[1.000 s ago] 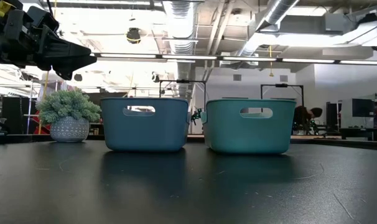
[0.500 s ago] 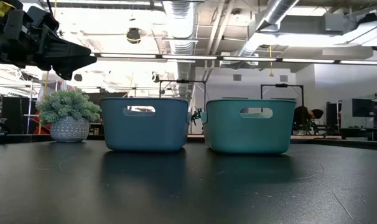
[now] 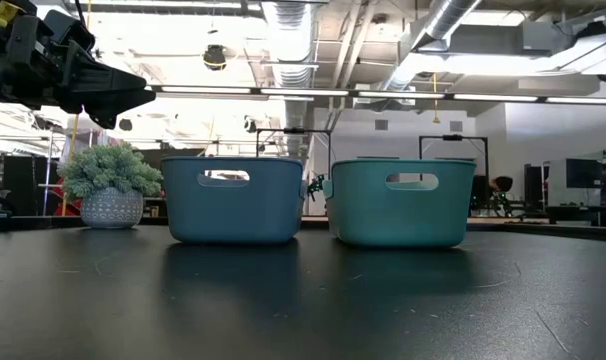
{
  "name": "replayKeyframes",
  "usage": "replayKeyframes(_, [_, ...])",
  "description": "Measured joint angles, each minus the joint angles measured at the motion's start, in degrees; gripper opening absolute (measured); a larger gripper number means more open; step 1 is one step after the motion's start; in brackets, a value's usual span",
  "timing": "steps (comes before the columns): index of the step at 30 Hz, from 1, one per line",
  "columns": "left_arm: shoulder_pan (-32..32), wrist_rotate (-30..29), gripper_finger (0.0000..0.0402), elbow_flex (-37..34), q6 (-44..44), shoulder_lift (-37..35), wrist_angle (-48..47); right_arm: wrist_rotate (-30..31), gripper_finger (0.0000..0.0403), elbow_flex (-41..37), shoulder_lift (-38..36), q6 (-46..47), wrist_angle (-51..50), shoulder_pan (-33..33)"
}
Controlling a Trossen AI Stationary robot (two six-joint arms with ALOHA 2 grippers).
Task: Sort batteries
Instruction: Put the black battery into the green bin
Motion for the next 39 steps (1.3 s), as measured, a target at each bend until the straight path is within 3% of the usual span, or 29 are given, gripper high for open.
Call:
replayKeyframes(12, [-0.02, 0.02, 0.0158, 0.02, 0.02, -0.02, 0.02, 0.11, 0.0293, -1.1, 0.02, -0.28, 1.66, -0.02])
replayKeyframes(26, [-0.01, 0.0, 0.0158, 0.0, 0.0, -0.02, 0.0, 1.59, 0.0285, -0.92, 0.15, -0.67, -0.03, -0.78])
replayKeyframes(35, [0.0, 0.0, 0.0158, 0.01, 0.02, -0.01, 0.0, 6.4, 0.0285, 0.55, -1.22, 0.17, -2.33, -1.61])
replayKeyframes(39, [0.0, 0.02, 0.0158, 0.02, 0.02, -0.02, 0.0, 11.66, 0.0285, 0.44, -3.22, 3.06, -3.15, -1.77])
